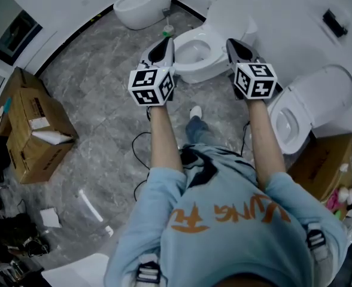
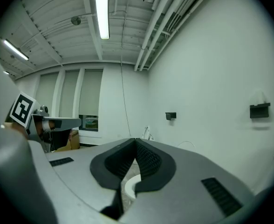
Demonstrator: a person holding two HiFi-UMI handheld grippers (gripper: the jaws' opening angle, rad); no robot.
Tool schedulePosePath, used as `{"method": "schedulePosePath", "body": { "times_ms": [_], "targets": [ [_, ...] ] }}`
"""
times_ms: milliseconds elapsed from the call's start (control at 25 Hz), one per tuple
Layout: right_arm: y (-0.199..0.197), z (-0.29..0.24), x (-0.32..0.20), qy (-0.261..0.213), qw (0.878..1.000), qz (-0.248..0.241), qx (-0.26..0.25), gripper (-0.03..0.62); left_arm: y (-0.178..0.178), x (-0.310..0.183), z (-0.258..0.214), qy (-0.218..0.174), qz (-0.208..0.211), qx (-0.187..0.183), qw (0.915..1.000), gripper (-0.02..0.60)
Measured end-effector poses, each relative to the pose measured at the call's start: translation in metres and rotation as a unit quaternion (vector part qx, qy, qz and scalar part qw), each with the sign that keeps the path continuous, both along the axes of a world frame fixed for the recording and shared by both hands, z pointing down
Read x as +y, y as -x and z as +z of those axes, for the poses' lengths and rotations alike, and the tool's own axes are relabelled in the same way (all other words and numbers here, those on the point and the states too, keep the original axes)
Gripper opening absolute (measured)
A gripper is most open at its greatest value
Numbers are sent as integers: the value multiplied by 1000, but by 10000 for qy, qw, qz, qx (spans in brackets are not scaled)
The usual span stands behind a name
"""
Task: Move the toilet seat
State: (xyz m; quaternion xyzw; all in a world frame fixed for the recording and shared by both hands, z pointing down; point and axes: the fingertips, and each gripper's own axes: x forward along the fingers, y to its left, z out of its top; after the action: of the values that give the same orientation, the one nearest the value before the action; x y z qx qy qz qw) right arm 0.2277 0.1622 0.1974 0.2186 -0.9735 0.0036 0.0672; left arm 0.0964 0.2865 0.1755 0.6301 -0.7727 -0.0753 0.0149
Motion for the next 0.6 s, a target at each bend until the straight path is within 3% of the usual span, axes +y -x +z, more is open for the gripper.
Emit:
{"method": "schedulePosePath", "body": {
  "times_ms": [280, 480, 600],
  "targets": [
    [55, 37, -69, 422, 9989, 92, 194, -2, 49, -66, 45, 337, 175, 288, 9989, 2],
    [105, 81, -115, 796, 9958, 133, 427, -2, 77, -109, 113, 1034, 375, 462, 9929, 2],
    [129, 124, -139, 1202, 9903, 261, 653, -2, 94, -130, 167, 1661, 585, 816, 9810, 2]
  ]
}}
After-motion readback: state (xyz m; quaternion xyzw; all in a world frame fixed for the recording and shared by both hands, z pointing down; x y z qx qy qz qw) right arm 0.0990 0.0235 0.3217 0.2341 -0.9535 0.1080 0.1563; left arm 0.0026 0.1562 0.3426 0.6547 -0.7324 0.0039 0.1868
